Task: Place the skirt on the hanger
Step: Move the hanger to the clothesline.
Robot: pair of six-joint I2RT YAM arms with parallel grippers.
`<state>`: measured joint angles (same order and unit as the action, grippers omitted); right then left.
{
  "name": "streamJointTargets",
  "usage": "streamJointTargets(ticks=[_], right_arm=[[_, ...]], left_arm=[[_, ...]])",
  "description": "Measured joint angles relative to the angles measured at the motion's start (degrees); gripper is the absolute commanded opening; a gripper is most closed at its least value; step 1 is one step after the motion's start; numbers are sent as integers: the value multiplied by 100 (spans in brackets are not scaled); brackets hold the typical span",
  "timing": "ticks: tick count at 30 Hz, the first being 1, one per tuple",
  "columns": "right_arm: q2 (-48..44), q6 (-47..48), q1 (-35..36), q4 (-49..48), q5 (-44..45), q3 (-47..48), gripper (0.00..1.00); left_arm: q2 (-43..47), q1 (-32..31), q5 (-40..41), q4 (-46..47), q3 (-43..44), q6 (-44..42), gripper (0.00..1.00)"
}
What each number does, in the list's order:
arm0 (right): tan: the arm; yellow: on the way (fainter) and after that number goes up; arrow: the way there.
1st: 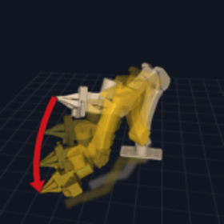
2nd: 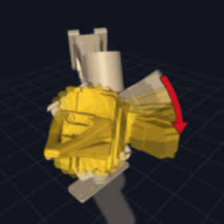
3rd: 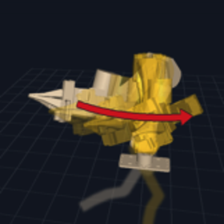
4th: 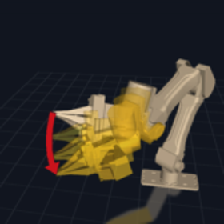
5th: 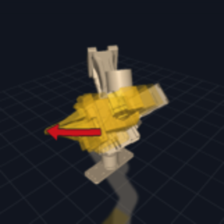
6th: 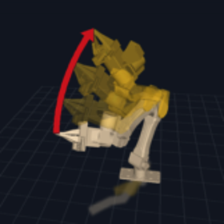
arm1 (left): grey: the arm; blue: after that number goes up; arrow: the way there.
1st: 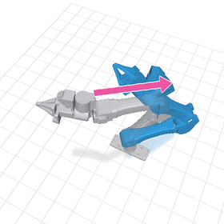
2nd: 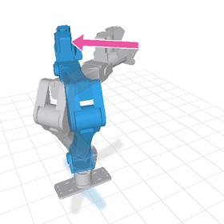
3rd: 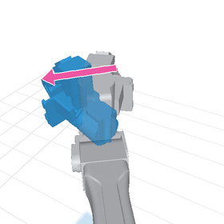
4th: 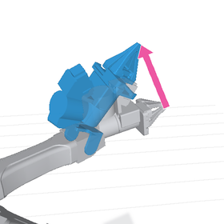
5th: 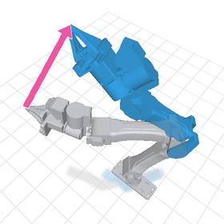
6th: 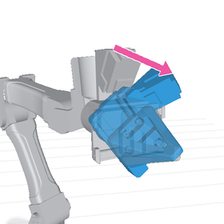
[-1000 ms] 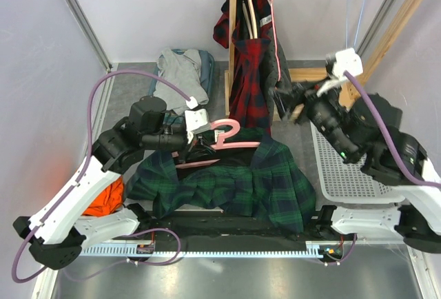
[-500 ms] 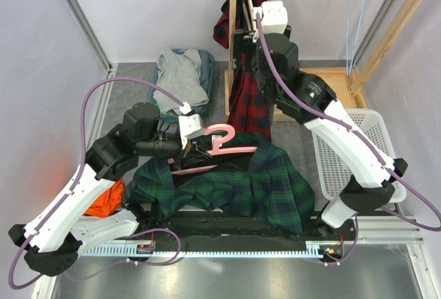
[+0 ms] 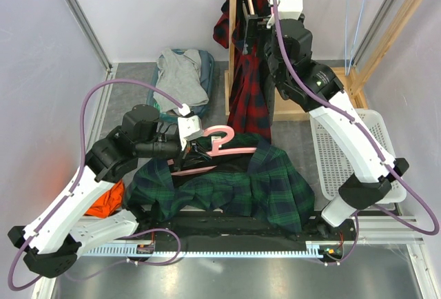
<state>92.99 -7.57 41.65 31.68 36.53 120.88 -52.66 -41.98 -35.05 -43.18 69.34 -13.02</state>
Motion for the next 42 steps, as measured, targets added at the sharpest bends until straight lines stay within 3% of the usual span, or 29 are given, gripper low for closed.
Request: streamJointTargets(ticks=[5, 8, 17, 22, 42], right_arm=[[280, -79, -188, -42, -271, 146, 75], [562, -120, -256, -37, -415, 339, 64], [918, -337, -369, 28, -540, 599, 27], [920, -459, -420, 101, -424, 660, 2], [868, -557, -957, 350, -144, 721, 0]], left_arm=[[0, 0, 2, 0, 0, 2, 2], [0, 0, 2, 2, -2, 2, 2], [31, 0, 31, 11, -79, 4, 2], [85, 0, 57, 26, -129, 7, 2], [136, 0, 190, 90, -184, 11, 2]])
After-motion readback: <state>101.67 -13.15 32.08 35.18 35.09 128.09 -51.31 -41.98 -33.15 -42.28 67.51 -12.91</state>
